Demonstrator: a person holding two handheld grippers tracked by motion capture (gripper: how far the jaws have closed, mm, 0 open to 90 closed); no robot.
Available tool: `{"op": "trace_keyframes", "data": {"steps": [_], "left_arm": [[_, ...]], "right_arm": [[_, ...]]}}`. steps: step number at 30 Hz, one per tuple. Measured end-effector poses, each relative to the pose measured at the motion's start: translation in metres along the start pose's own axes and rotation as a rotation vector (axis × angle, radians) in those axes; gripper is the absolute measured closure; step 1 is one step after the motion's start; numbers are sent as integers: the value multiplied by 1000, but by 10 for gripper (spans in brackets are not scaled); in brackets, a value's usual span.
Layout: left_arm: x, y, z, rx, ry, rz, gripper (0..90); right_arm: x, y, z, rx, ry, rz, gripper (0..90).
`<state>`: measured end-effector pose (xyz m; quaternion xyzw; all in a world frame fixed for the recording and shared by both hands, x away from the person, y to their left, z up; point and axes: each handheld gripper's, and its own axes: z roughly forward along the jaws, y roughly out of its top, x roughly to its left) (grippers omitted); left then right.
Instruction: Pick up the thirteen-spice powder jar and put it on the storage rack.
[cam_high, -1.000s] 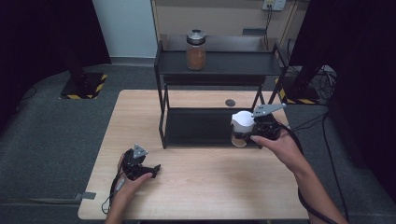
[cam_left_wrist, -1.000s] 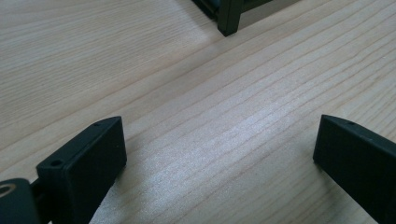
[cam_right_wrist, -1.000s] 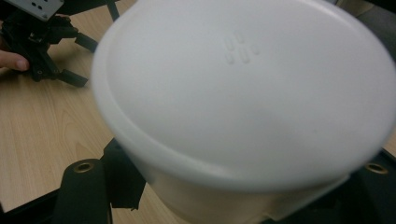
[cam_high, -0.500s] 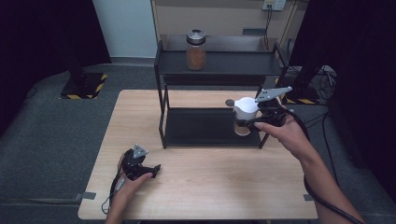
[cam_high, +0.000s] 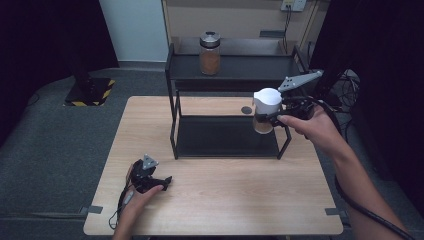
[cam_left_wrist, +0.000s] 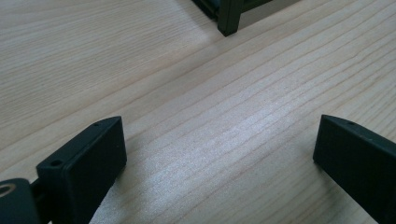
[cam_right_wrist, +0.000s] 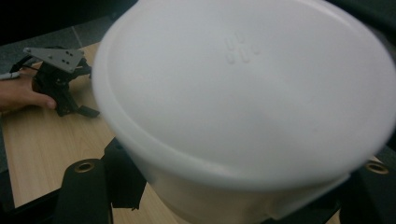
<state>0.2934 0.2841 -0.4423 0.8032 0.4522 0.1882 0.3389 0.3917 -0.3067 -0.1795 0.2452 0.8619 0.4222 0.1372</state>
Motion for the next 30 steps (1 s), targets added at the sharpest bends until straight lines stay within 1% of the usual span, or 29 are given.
{"op": "trace_keyframes", "data": {"steps": [3, 6, 9, 14, 22, 25, 28, 30], "left_arm": [[0, 0, 0, 0, -1, -1, 13], [0, 0, 0, 0, -1, -1, 13], [0, 0, 0, 0, 0, 0, 13], [0, 0, 0, -1, 0, -1, 13], [0, 0, 0, 0, 0, 0, 13], [0, 0, 0, 1, 0, 0, 13], [0, 0, 0, 0, 0, 0, 13], [0, 0, 0, 0, 0, 0, 13]], "right_arm": [[0, 10, -6, -3, 5, -9, 314], [3, 17, -12, -22, -9, -19, 315], [1, 23, -17, -43, 2, -9, 315], [2, 37, -26, -64, 7, -22, 315], [1, 63, -38, -61, -4, -61, 315], [-2, 72, -39, -60, -16, -65, 315], [-9, 81, -39, -54, -25, -68, 315], [-15, 87, -40, -51, -32, -62, 315]]}}
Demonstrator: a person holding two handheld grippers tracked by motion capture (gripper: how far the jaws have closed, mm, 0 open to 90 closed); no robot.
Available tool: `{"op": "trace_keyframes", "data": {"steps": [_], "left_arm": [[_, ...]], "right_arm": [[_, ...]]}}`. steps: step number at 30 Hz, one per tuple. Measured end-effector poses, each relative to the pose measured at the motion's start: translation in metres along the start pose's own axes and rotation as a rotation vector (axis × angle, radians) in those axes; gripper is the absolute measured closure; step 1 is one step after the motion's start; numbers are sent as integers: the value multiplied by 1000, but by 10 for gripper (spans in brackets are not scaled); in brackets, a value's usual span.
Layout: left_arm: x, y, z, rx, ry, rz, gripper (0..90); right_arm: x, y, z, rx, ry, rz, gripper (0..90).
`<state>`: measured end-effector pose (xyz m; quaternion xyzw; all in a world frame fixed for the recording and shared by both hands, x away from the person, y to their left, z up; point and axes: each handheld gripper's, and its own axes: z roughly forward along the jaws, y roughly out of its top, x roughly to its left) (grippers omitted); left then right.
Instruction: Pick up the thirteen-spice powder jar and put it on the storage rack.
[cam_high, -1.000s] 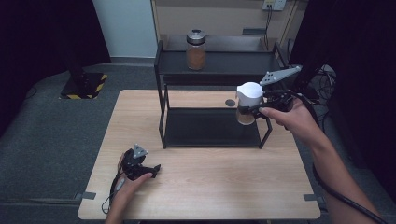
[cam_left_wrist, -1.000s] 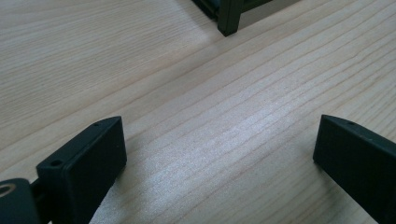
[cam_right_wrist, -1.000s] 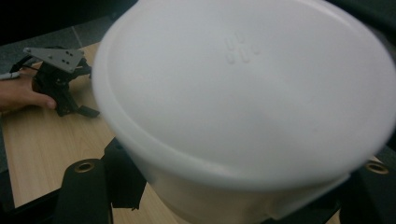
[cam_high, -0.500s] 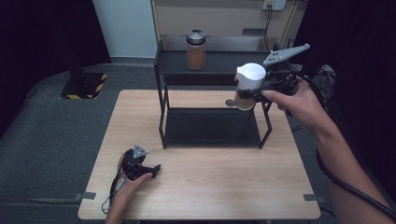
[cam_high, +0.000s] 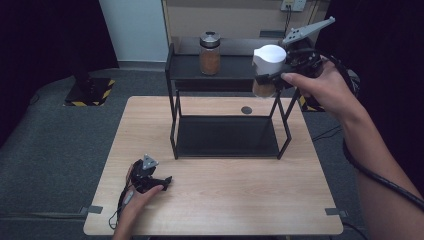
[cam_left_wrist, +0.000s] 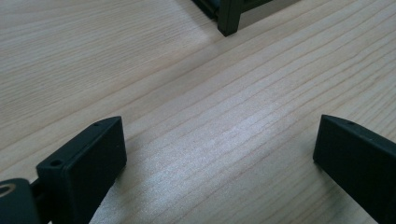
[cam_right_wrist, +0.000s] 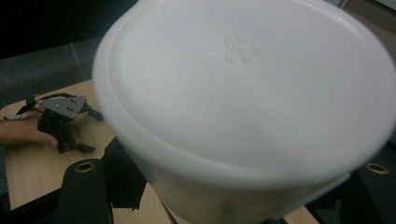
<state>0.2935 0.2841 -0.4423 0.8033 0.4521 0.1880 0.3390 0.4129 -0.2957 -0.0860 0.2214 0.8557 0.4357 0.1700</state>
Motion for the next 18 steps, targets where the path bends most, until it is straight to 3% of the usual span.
{"op": "trace_keyframes", "data": {"steps": [9, 18], "left_arm": [[0, 0, 0, 0, 0, 0, 13], [0, 0, 0, -1, 0, 1, 13]], "right_arm": [[-21, 22, 2, 1, -29, 3, 314], [-41, 25, 12, -12, -41, 43, 314]]}}
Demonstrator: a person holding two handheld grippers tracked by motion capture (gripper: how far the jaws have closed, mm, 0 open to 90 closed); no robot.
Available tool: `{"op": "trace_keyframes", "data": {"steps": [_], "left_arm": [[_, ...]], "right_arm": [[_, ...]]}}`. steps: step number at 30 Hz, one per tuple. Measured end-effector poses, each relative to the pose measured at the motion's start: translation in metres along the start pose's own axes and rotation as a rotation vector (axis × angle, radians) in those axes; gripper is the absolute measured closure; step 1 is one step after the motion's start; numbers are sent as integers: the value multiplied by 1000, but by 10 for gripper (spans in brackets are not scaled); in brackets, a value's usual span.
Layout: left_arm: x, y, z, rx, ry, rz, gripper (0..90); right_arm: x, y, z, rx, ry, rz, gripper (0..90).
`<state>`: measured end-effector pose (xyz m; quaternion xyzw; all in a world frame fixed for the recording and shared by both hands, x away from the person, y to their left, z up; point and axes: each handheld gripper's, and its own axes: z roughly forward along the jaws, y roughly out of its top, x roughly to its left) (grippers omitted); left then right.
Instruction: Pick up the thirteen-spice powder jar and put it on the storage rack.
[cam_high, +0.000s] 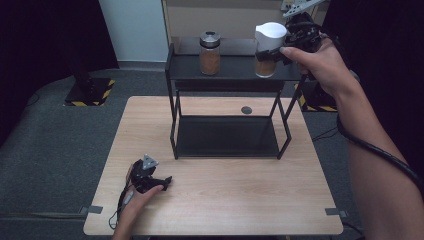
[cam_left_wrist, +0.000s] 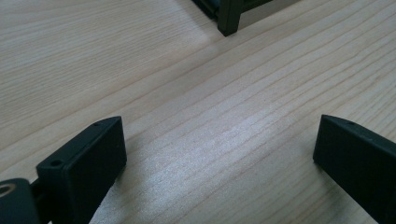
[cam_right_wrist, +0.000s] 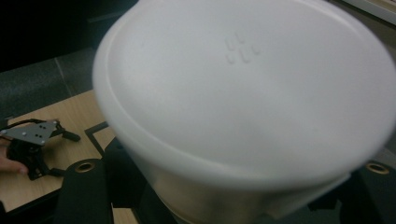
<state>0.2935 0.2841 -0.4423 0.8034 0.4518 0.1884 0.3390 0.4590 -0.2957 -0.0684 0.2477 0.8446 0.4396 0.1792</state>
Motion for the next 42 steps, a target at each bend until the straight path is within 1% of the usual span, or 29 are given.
{"op": "trace_keyframes", "data": {"steps": [4, 5, 7, 12, 16, 21, 28, 33, 42], "left_arm": [[0, 0, 0, 0, 0, -2, 13], [0, 0, 0, 0, 0, -4, 13], [0, 0, 0, 0, 0, -2, 13], [0, 0, 0, 0, 0, -2, 13], [0, 0, 0, 0, 0, -2, 13], [0, 0, 0, 0, 0, -2, 13], [0, 0, 0, 0, 0, -2, 13], [0, 0, 0, 0, 0, -2, 13], [0, 0, 0, 0, 0, -2, 13]], "right_arm": [[-5, 1, 5, 8, -3, 8, 314], [-7, 4, 11, 21, -10, 9, 314], [-8, 6, 15, 27, -12, 8, 314], [-11, 11, 28, 26, -13, 4, 314], [-14, 11, 37, 26, -12, 13, 314], [-17, 11, 46, 39, -16, 24, 314], [-22, 7, 52, 39, -17, 49, 314], [-24, 5, 54, 40, -14, 50, 314], [-28, -1, 53, 25, -4, 80, 311]]}}
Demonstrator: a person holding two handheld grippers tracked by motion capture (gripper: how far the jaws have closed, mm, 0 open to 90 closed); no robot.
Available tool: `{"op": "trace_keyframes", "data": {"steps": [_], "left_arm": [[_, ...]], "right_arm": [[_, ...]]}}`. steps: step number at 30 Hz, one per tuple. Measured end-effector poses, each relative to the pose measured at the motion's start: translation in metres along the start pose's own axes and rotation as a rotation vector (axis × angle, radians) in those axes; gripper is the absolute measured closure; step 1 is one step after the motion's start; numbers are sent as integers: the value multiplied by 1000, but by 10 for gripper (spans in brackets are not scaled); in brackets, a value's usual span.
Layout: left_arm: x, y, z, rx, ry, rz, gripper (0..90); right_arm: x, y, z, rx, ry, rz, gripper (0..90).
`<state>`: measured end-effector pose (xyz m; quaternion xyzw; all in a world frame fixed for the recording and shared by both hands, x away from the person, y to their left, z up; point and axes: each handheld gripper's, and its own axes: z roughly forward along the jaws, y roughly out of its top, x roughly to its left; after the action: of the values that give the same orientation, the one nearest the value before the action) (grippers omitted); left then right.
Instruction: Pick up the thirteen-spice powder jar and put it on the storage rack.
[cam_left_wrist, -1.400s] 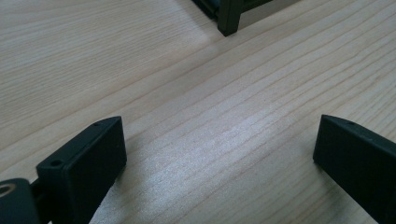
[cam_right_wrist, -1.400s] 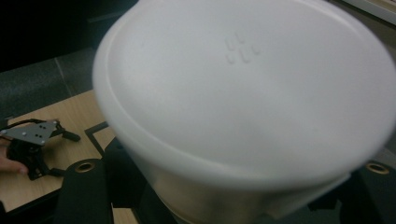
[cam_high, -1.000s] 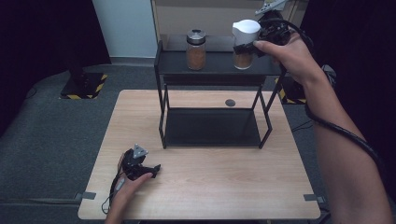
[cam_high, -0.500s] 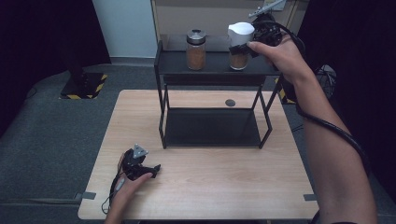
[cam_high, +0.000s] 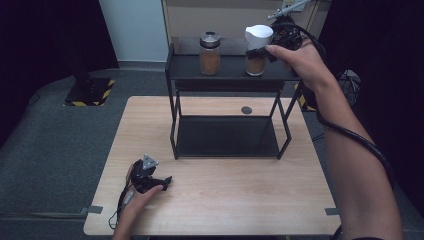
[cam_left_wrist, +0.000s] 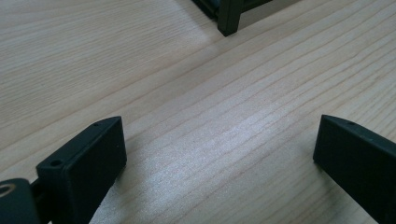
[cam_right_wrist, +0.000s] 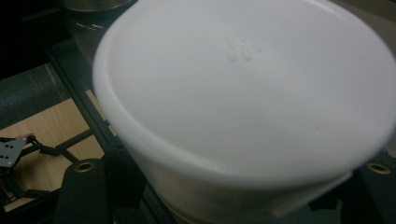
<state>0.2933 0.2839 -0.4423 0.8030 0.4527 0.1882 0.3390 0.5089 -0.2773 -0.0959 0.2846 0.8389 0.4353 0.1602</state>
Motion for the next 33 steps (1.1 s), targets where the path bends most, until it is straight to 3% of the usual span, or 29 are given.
{"op": "trace_keyframes", "data": {"steps": [16, 22, 27, 33], "left_arm": [[0, 0, 0, 0, 0, 0, 13], [0, 0, 0, 0, 0, 0, 13], [0, 0, 0, 0, 0, 0, 13], [0, 0, 0, 0, 0, 0, 13]], "right_arm": [[2, -3, 3, -5, -16, 10, 293], [4, -3, 0, -7, -40, 3, 165], [8, -3, -7, -14, -47, 1, 103], [17, 1, -14, 10, -66, -44, 71]]}}
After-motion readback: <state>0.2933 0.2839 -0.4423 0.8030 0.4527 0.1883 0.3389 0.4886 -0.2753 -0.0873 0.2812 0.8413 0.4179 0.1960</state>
